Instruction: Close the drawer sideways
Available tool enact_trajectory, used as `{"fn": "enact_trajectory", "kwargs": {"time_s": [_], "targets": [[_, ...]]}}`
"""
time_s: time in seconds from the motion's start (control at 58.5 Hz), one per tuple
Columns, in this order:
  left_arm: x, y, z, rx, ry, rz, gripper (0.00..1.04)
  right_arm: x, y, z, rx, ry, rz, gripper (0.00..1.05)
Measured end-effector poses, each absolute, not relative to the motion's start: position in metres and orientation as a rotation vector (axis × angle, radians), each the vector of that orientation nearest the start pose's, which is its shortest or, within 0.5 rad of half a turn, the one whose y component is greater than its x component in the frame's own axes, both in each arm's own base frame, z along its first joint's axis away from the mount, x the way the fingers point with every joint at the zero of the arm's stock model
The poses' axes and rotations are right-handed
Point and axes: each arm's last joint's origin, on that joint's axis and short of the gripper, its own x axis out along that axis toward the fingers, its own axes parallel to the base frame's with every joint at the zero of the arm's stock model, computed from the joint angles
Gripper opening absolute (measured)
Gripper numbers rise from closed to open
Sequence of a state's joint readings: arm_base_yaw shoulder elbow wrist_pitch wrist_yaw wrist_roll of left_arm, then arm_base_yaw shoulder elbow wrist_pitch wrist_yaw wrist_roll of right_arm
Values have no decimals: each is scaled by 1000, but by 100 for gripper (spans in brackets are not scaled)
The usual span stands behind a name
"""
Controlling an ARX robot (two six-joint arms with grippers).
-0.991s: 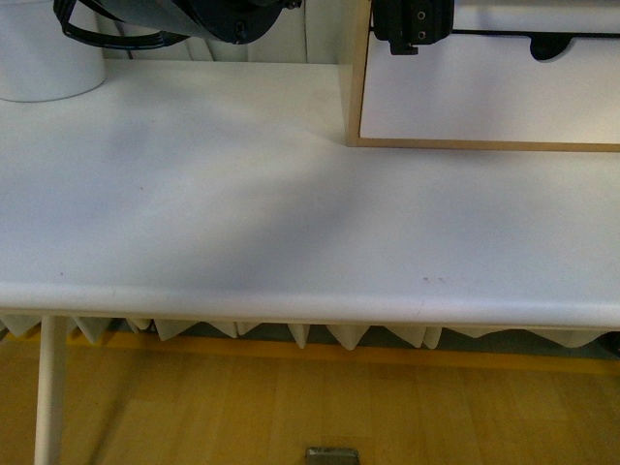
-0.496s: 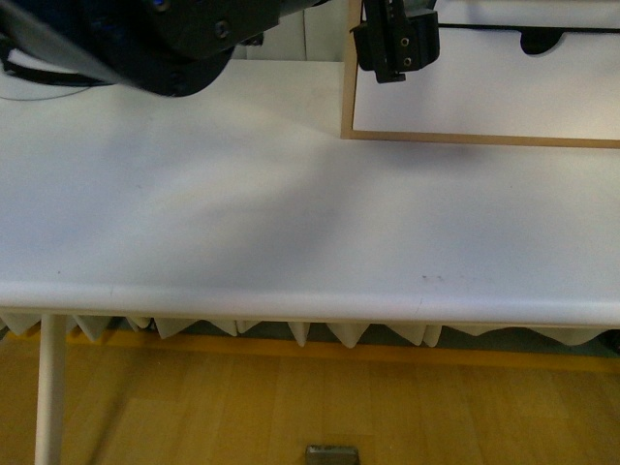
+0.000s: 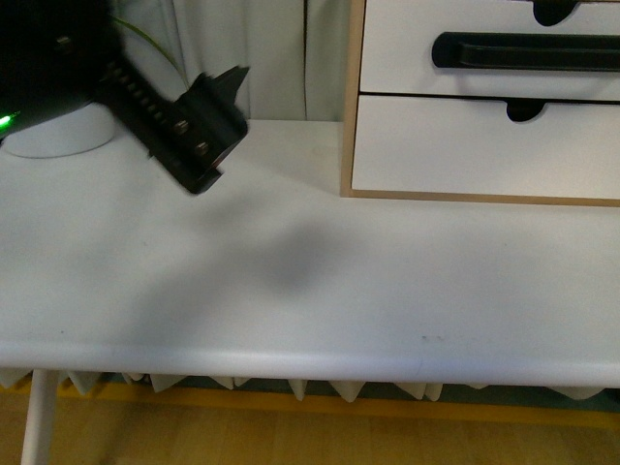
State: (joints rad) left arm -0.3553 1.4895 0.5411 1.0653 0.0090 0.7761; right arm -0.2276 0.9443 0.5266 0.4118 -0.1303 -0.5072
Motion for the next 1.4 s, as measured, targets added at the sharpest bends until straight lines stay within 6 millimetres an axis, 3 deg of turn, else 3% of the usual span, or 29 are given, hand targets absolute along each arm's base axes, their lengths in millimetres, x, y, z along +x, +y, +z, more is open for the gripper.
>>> {"fn": "enact_trajectory", "kwargs": {"time_s": [0.239, 0.359, 0.615, 0.701, 0.838, 0.923, 1.128, 1.402], "targets": [[192, -53, 184, 539, -71, -257, 98, 149, -20, 238, -362, 49, -156, 95], [164, -40, 170, 496, 2, -222, 98, 128, -13, 226, -290, 22, -181, 95], [158, -38, 171, 469, -14, -201, 98, 126, -13, 227, -241, 2, -169, 95], [155, -34, 166, 289, -3, -48, 84, 124, -11, 223, -144, -5, -51, 81], [146, -24, 162, 85, 18, -5, 59, 120, -1, 208, -42, 2, 0, 55], [141, -19, 164, 34, 9, -8, 39, 117, 0, 201, -24, 2, 0, 37], [132, -12, 166, 14, 0, -5, 5, 113, 0, 190, -17, -1, -2, 1], [122, 0, 169, 2, -10, -4, 4, 109, 0, 180, -13, -1, -2, 1]]}}
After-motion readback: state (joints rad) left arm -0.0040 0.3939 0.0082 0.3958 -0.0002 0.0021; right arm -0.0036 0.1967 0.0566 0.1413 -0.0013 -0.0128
